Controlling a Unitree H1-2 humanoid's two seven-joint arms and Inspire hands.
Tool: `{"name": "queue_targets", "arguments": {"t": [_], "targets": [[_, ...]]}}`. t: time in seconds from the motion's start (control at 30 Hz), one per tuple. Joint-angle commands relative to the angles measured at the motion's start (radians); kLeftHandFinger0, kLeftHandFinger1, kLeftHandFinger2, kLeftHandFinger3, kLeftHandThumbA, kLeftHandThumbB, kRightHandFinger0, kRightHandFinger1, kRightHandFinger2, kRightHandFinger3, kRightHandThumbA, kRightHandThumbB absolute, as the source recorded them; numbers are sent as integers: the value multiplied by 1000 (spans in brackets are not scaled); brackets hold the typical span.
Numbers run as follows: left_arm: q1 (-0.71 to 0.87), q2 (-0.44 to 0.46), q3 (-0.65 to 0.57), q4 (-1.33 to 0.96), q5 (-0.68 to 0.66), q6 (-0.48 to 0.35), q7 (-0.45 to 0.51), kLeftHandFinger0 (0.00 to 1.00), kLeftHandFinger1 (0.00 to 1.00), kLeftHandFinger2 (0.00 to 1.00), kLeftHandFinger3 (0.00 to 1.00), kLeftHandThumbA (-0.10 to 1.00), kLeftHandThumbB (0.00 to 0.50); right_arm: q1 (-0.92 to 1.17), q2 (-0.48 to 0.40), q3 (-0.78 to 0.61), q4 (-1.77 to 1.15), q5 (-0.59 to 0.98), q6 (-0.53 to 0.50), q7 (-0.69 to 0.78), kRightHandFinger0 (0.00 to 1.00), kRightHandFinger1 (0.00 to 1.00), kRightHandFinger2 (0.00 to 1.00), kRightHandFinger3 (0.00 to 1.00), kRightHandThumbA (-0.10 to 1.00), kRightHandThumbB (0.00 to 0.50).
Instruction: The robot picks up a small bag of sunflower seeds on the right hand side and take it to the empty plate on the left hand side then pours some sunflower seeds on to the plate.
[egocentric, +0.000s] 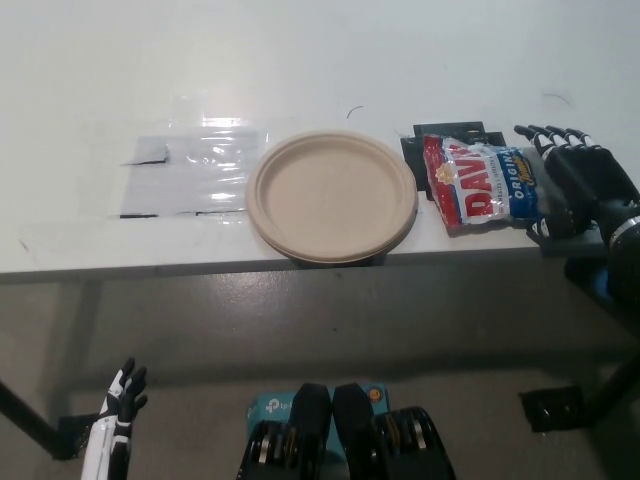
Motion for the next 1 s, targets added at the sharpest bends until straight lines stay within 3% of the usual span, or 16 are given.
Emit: {"name": "queue_targets", "arguments": {"t": [0.0, 0.23, 0.3, 0.8, 0.93, 0.97], "targets": [[3, 10, -3, -31, -6, -22, -12, 1000, 1000, 1000, 1000, 1000, 50, -72, -10, 3, 5, -15, -36, -48, 1000, 1000, 1000, 1000, 1000, 412], [3, 13, -6, -26, 2, -30, -11, 1000, 1000, 1000, 1000, 1000, 49, -72, -2, 5, 11, 0, -41, -49, 1000, 1000, 1000, 1000, 1000, 426], [1, 13, -8, -19, 5, -37, -10, 1000, 1000, 1000, 1000, 1000, 53, -71, 1, 5, 8, -1, -39, -48, 1000, 1000, 1000, 1000, 1000, 403], [11, 7, -5, -19, -7, -42, -9, 1000, 1000, 1000, 1000, 1000, 58, -109, 45, 19, 120, 3, -18, -44, 1000, 1000, 1000, 1000, 1000, 403], [16, 4, 0, -24, -4, -49, 0, 1000, 1000, 1000, 1000, 1000, 39, -185, 78, 48, 321, -7, -31, -68, 1000, 1000, 1000, 1000, 1000, 437], [18, 3, 0, -23, -5, -51, 0, 1000, 1000, 1000, 1000, 1000, 45, -189, 79, 51, 331, -6, -33, -70, 1000, 1000, 1000, 1000, 917, 396]]}}
